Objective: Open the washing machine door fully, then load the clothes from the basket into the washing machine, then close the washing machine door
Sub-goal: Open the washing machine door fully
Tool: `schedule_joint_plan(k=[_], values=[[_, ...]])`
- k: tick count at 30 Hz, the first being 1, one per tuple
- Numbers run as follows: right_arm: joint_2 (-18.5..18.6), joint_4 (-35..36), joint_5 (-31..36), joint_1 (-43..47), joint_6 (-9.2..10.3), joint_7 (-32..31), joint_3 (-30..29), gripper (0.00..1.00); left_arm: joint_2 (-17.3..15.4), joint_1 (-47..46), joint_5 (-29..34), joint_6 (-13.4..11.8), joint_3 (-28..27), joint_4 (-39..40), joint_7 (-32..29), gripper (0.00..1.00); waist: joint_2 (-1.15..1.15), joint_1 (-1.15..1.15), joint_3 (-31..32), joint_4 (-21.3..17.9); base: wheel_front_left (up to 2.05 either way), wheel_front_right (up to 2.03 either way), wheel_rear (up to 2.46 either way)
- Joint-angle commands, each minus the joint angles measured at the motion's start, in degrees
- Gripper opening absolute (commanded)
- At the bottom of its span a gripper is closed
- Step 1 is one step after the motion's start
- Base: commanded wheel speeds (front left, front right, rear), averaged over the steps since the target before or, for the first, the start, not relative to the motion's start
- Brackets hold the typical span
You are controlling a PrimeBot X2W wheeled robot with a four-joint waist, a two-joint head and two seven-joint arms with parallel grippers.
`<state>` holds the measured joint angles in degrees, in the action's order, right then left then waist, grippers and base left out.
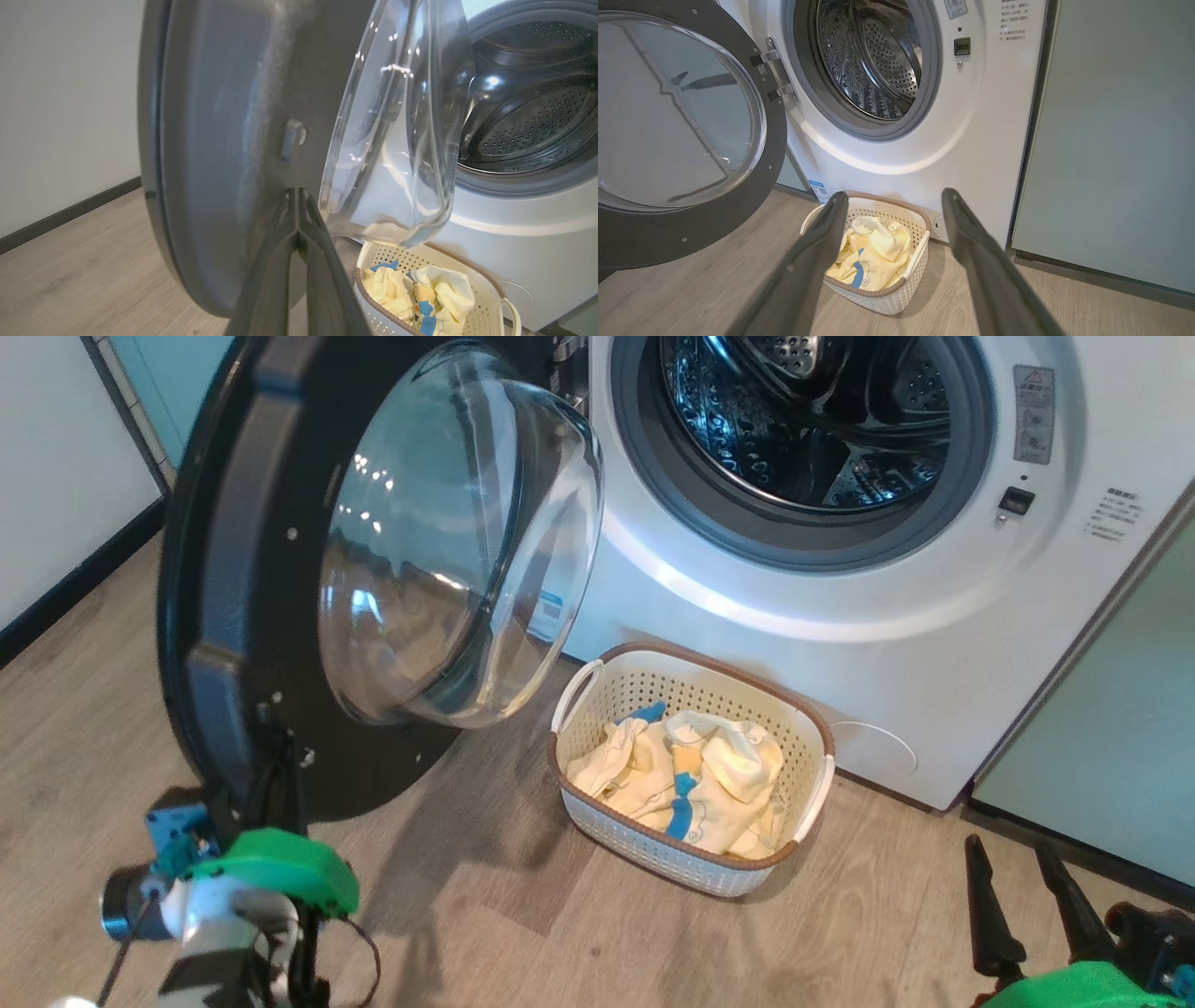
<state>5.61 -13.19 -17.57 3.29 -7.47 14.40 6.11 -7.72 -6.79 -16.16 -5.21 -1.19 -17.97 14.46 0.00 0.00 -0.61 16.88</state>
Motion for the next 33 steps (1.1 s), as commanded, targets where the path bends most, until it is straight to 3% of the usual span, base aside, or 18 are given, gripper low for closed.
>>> schedule_joint_plan(k=[1,33], values=[[1.24,1.97,-0.13,-2.13,-0.02,0.6,1.33,1.0,-1.94,-4.66,0.57,-0.08,-3.36,0.85,0.54,0.0,0.0,0.0,-0.35,0.27,0.0,0.0,0.0],[3.71,2.28,-0.33,-6.22,-0.02,0.6,2.8,1.0,-4.19,-17.38,3.82,-0.14,-15.05,-10.6,0.54,0.0,0.0,0.0,-7.28,-0.37,0.0,0.0,0.0]])
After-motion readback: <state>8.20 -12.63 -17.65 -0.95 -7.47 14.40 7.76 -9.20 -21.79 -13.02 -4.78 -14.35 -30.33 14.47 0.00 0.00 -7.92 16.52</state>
